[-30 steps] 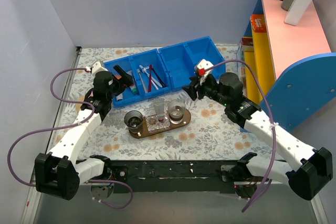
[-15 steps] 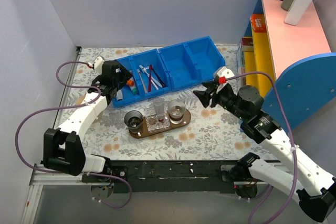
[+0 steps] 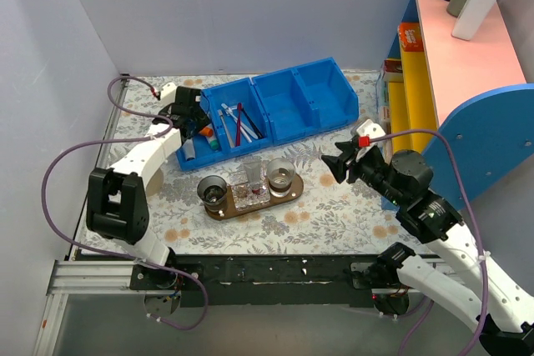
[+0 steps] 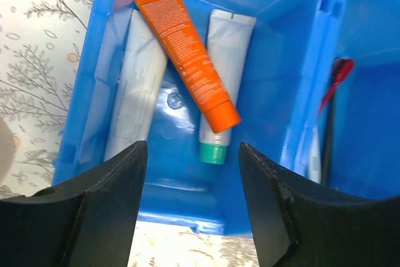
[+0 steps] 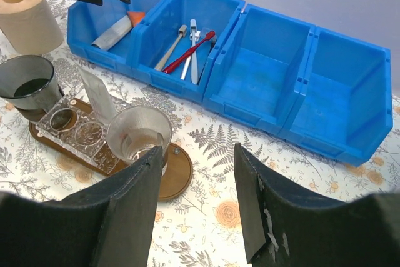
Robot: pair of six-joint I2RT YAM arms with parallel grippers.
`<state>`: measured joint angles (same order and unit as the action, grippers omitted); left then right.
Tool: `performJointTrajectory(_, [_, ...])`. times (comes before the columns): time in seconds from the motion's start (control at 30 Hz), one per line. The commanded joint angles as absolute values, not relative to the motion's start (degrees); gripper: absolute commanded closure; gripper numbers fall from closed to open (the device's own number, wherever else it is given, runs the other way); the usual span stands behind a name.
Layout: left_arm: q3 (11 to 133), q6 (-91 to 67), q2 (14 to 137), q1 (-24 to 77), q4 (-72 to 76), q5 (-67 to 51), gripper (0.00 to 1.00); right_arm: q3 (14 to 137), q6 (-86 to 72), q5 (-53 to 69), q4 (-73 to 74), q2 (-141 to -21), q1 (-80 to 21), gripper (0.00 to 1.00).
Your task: Prepare toiletry sets of a toothbrush and toothpaste on the tray
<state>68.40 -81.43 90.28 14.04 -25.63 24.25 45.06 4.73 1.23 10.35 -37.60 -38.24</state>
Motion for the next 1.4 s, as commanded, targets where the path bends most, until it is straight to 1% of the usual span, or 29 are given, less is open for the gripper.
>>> performJointTrajectory(0.0, [72.7,-71.6,93.3,14.1,-29.6,27.3,0.42,43.2,5.8,0.3,11.5,-34.7,-38.1,0.43])
performJointTrajectory(0.23, [77.6,-66.4,99.4,14.1,-34.6,28.7,0.43,41.0,5.0,-1.8,12.3,-31.5,-38.1,0.43])
performJointTrajectory(0.57, [81.3,-64.4,104.7,15.6,-40.3,33.3,0.46,41.0,6.1,-3.3,13.4,-31.0,-38.1,0.44])
performJointTrajectory(0.73, [82.8,-63.2,107.3,16.1,-42.6,33.0,0.46,40.4,6.2,-3.5,13.4,-30.5,-38.1,0.44])
performJointTrajectory(0.9, [82.6,-63.3,108.5,16.1,-43.1,29.7,0.46,40.3,6.5,-4.6,14.0,-29.5,-38.1,0.44])
performJointTrajectory(1.0, [82.4,-63.7,108.7,16.1,-42.8,29.3,0.46,40.1,6.9,-5.3,14.3,-28.9,-38.1,0.43])
performJointTrajectory(1.17, [82.2,-63.9,109.2,16.0,-43.1,29.4,0.42,40.1,7.3,-6.0,15.0,-28.0,-38.1,0.44])
performJointTrajectory(1.37, [81.4,-63.7,110.0,15.8,-43.5,29.6,0.4,40.3,7.5,-6.5,15.3,-26.9,-38.1,0.44])
